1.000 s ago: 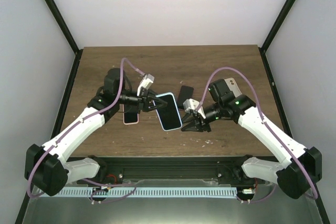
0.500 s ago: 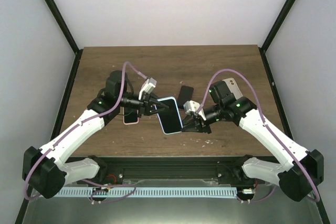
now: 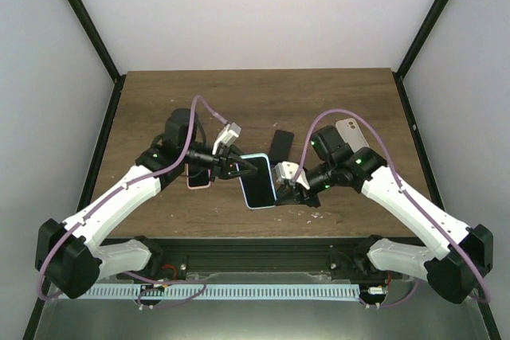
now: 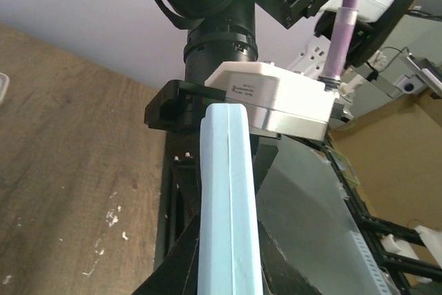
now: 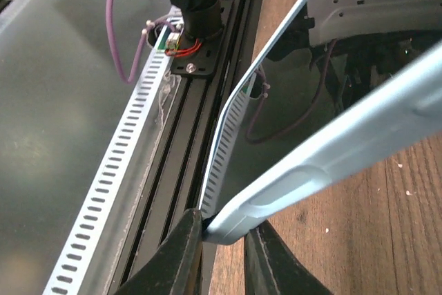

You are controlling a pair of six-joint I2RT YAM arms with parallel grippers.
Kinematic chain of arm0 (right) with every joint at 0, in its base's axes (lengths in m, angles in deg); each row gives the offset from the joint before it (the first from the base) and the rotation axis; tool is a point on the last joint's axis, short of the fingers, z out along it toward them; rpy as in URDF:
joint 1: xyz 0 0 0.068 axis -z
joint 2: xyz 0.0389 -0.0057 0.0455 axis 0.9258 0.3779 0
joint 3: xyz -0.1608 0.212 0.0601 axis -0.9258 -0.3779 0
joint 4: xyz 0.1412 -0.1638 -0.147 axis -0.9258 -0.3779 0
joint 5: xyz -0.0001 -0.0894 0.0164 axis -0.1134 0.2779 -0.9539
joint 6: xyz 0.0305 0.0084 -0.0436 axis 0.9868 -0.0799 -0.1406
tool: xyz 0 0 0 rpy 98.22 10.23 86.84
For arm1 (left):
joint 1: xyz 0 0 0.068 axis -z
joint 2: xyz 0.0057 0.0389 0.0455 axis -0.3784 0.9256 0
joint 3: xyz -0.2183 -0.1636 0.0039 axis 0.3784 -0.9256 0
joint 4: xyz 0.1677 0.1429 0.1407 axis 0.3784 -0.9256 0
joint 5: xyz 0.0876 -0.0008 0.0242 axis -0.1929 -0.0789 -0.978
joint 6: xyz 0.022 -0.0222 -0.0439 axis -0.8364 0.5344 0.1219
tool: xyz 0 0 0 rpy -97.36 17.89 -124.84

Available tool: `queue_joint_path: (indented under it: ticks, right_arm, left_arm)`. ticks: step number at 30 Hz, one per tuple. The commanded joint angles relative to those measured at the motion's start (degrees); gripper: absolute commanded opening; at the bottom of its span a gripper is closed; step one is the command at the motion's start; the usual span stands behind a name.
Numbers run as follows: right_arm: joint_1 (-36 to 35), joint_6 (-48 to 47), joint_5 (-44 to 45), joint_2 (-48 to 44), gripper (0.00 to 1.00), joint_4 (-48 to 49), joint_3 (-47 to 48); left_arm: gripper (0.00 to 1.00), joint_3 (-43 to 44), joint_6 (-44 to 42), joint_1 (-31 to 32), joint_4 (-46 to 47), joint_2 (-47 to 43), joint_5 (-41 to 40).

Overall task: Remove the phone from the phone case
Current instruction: Remove the phone case from the phone.

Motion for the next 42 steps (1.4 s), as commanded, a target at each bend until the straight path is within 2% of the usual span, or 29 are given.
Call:
queue_joint_path:
  ticks: [1,10,17,23,28,32,35,39,42]
  right_arm:
    - [-6.10,-9.77,4.98,-1.09,0.12,-1.59,3.39]
    - [-11.92,-12.16,15.57,1.58,0.10,2.19,4.68]
    - [-11.42,-3.55,21.32,2.23,0.03,11.56,3.61]
    - [-3.69,7.10,15.41,1.77,0.04,19.62,2.92]
    - [-0.97,14.44,13.17,3.12,0.08,25.59,2.01]
    - [1.65,16.32,11.06,4.33,0.08,29.45,1.04]
    - [2.43,16.16,11.90,4.96,0.08,32.88,-0.97]
    - [4.56,19.24,8.25,6.82,0.16,36.94,-1.70]
    - [5.27,22.70,3.85,7.34,0.32,38.27,-0.59]
  left_arm:
    - [0.00,0.52,3.92,-0.52,3.63,1.22,1.44]
    - [0.00,0.43,5.80,-0.57,4.80,3.25,2.69]
    - [0.00,0.95,5.86,-0.62,4.11,4.09,3.04]
    - [0.00,0.63,6.42,-0.63,4.88,4.01,3.38]
    - [0.00,0.35,7.19,-0.63,6.13,3.81,4.30]
    - [0.00,0.21,7.47,-0.61,6.42,3.42,4.71]
    - [0.00,-0.77,10.75,-0.66,11.04,3.51,6.98]
    - [0.00,-1.52,13.57,-0.62,14.19,3.51,8.45]
    - [0.00,-1.51,13.31,-0.68,13.86,3.58,8.25]
